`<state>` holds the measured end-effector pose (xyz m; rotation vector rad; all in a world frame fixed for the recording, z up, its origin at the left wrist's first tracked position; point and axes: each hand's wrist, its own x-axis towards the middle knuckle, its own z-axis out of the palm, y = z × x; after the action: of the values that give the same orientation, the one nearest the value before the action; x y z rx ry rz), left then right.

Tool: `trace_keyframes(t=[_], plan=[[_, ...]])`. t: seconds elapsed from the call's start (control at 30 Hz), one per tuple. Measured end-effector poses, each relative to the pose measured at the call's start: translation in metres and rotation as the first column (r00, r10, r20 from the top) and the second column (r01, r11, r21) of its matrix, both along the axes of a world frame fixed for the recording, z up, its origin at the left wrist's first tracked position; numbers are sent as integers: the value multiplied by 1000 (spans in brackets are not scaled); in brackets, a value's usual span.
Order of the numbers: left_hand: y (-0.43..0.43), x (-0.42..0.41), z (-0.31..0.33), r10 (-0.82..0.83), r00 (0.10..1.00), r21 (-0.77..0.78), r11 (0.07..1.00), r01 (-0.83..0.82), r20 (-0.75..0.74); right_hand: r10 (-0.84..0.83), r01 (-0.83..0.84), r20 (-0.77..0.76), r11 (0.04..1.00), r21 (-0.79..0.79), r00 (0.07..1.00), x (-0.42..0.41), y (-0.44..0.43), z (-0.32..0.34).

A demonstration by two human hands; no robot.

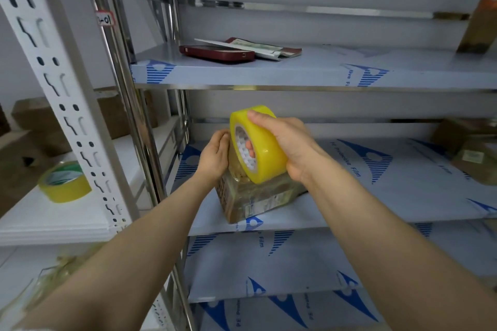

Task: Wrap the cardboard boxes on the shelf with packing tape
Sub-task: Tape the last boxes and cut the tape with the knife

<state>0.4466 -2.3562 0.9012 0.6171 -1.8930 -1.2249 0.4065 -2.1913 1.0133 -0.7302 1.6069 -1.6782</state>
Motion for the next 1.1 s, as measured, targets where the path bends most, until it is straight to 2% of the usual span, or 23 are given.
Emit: trace_keyframes(t=[0.13,0.3,0.4,0.5,0.57,0.93,1.1], plan=[[-9,-5,-1,10,999,-53,999,-8,38,44,-42,-49,998,40,998,7,19,7],[-19,-10,1,84,991,-79,994,-76,108,50,-48,-25,995,82,998,15,45,3],[-21,-13,2,71,989,-98,993,-59,129,56,-49,-48,990,129,997,20,59,-11],[-24,-15,2,93,986,-106,991,-78,141,44,-43,-8,989,145,999,21,66,-25],[-26,-15,1,93,987,-89,993,-82,133,9,-12,23,991,133,1000,19,67,-31],[-24,-13,3,31,999,-24,999,-31,25,-45,45,-8,984,172,999,10,60,-67],[-24,-13,5,28,999,13,1000,-28,38,-61,62,-10,981,182,998,5,55,-89]])
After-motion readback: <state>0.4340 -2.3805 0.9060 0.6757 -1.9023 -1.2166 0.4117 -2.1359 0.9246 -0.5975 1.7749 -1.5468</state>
